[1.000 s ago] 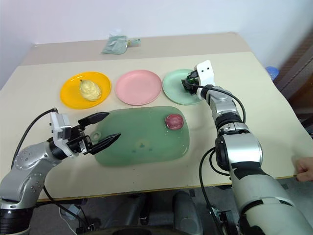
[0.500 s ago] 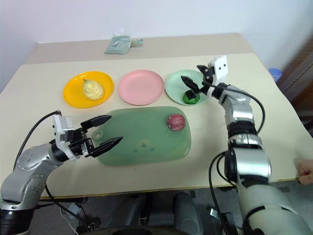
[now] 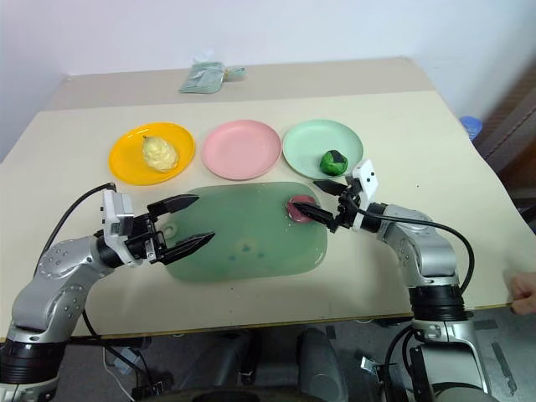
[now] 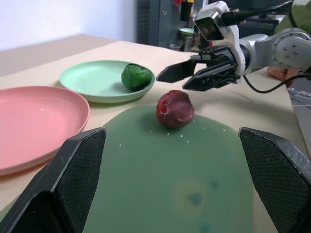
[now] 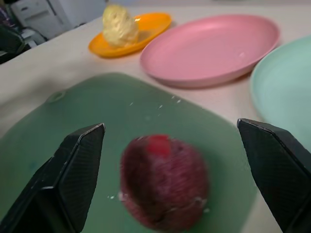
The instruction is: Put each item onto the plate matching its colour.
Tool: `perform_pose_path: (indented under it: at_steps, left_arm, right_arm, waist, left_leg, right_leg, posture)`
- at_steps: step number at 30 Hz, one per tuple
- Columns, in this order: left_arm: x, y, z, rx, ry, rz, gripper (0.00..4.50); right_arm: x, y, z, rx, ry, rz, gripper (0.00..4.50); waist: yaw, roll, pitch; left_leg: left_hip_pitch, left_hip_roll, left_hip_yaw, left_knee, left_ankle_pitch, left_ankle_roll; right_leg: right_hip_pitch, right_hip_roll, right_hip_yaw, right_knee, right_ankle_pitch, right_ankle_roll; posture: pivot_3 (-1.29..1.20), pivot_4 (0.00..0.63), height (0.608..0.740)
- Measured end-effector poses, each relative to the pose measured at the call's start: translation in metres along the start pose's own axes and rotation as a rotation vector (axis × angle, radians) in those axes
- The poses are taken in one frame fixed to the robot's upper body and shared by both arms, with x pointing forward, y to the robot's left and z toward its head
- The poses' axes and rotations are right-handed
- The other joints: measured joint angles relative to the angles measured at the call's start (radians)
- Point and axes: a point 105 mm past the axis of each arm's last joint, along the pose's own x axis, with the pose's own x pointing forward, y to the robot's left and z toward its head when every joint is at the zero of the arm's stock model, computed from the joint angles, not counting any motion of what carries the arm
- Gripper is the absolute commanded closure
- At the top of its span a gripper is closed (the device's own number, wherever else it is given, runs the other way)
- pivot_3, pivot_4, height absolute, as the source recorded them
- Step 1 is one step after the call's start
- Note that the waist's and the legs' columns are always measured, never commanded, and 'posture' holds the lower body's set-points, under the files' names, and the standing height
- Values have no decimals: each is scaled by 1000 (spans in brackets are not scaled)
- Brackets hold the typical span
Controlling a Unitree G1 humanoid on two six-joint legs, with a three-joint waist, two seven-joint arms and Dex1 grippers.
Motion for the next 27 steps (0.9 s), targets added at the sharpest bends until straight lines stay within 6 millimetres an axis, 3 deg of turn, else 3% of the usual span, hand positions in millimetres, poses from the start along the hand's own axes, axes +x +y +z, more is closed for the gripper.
perform_pose_path:
  at_steps: [10,14,16,22,27]
  left_arm:
    - [-1,-3,-4,-14,5,8,0]
    - [-4,-6,-7,-24,12,26,0]
    - [-4,-7,-6,-23,12,33,0]
    - [-6,-6,-9,-35,8,79,0]
    - [-8,-1,-11,-45,-17,192,0]
  right_arm:
    - [9,5,-24,-10,72,1,41]
    - [12,0,-32,8,84,-22,1367]
    - [14,-2,-29,-6,80,-30,2125]
    - [22,-2,-21,-46,58,-27,2125]
    - [57,11,14,-106,-52,33,2125]
  waist:
    - [0,0,0]
    - [-2,0,0]
    - [-2,0,0]
    - [-2,0,0]
    - [-8,0,0]
  left_leg:
    - [0,0,0,0,0,0]
    - [0,0,0,0,0,0]
    - [0,0,0,0,0,0]
    - [0,0,0,1,0,0]
    - [0,0,0,0,0,0]
  right_leg:
    - [0,0,0,0,0,0]
    - [0,0,0,0,0,0]
    - [0,0,0,0,0,0]
    - [0,0,0,0,0,0]
    - [-1,1,0,1,0,0]
  posture:
    - [0,150,740]
    - [0,150,740]
    - [0,150,740]
    - [0,150,740]
    - [0,150,740]
